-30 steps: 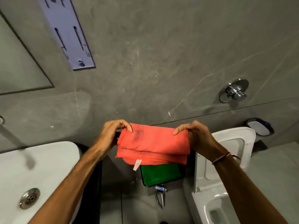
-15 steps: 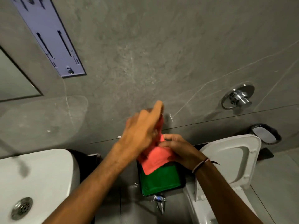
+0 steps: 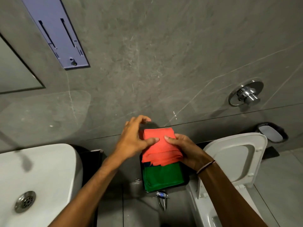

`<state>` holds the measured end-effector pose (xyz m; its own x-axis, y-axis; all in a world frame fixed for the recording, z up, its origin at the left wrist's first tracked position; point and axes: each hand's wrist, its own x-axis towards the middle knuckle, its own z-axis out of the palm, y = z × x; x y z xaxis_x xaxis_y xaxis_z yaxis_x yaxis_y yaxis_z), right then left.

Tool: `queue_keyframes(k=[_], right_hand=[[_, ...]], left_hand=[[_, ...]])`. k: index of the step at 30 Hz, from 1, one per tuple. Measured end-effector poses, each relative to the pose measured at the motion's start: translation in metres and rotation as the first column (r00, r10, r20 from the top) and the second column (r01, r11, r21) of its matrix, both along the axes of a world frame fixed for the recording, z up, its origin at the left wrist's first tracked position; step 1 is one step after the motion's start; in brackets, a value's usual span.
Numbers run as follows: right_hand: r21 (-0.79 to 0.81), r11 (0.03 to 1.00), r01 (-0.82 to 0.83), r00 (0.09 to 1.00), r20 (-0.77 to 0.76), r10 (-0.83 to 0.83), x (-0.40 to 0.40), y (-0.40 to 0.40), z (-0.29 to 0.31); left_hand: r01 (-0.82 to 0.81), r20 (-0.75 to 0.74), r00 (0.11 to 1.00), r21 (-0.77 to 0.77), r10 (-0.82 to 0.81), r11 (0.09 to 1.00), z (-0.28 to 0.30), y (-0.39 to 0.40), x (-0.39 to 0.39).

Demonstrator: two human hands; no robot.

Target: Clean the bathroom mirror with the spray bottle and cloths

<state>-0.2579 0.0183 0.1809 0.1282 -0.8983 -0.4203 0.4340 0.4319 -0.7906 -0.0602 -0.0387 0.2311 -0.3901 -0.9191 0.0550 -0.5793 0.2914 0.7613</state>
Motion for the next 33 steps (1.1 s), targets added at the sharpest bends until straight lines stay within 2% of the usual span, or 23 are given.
queue_keyframes(k=[1,3,5,10,13,16,18,22,24,29,31,33], right_hand=[[0.004,1.000,0.017,1.000,-0.018,-0.017,-0.003,0.001,-0.002],[0.006,0.999,0.050,0.997,-0.063,-0.049,-0.010,0.002,-0.004],[0.008,0.994,0.109,0.986,-0.131,-0.107,-0.018,0.002,-0.013],[-0.033,0.954,0.298,0.897,-0.331,-0.292,-0.030,0.001,-0.044],[-0.126,0.915,0.384,0.770,-0.503,-0.392,-0.039,-0.005,-0.076],[-0.123,0.915,0.385,0.659,-0.657,-0.366,-0.046,-0.014,-0.116],[-0.058,0.929,0.364,0.659,-0.689,-0.302,-0.044,-0.017,-0.141],[0.146,0.916,0.373,0.813,-0.527,-0.247,-0.031,-0.026,-0.193],[0.205,0.903,0.377,0.811,-0.543,-0.216,-0.024,-0.034,-0.214],[0.168,0.924,0.342,0.588,-0.806,-0.071,-0.022,-0.042,-0.236],[0.136,0.951,0.276,0.421,-0.907,0.007,-0.024,-0.041,-0.235],[0.143,0.975,0.169,0.168,-0.979,0.115,-0.025,-0.041,-0.231]], left_hand=[[0.023,-0.029,0.999,0.134,-0.019,0.991,-0.005,-0.005,0.003],[0.126,-0.200,0.978,0.378,-0.052,0.917,-0.017,-0.011,0.002],[0.103,-0.236,0.972,0.401,-0.005,0.910,-0.035,-0.017,-0.009],[-0.064,-0.154,0.982,0.285,0.112,0.956,-0.070,-0.016,-0.051],[-0.124,-0.129,0.981,0.136,0.142,0.983,-0.086,-0.018,-0.060],[-0.141,-0.051,0.989,-0.045,0.139,0.989,-0.101,-0.026,-0.052],[-0.121,0.026,0.992,-0.167,0.127,0.978,-0.109,-0.029,-0.041],[-0.117,0.151,0.974,-0.295,0.168,0.948,-0.126,-0.031,-0.027],[-0.108,0.185,0.966,-0.343,0.180,0.933,-0.133,-0.027,-0.021],[-0.052,0.357,0.901,-0.475,0.246,0.878,-0.155,-0.012,-0.001],[-0.018,0.402,0.877,-0.520,0.263,0.854,-0.165,-0.008,0.010],[0.017,0.446,0.851,-0.549,0.276,0.835,-0.166,-0.002,0.013]])
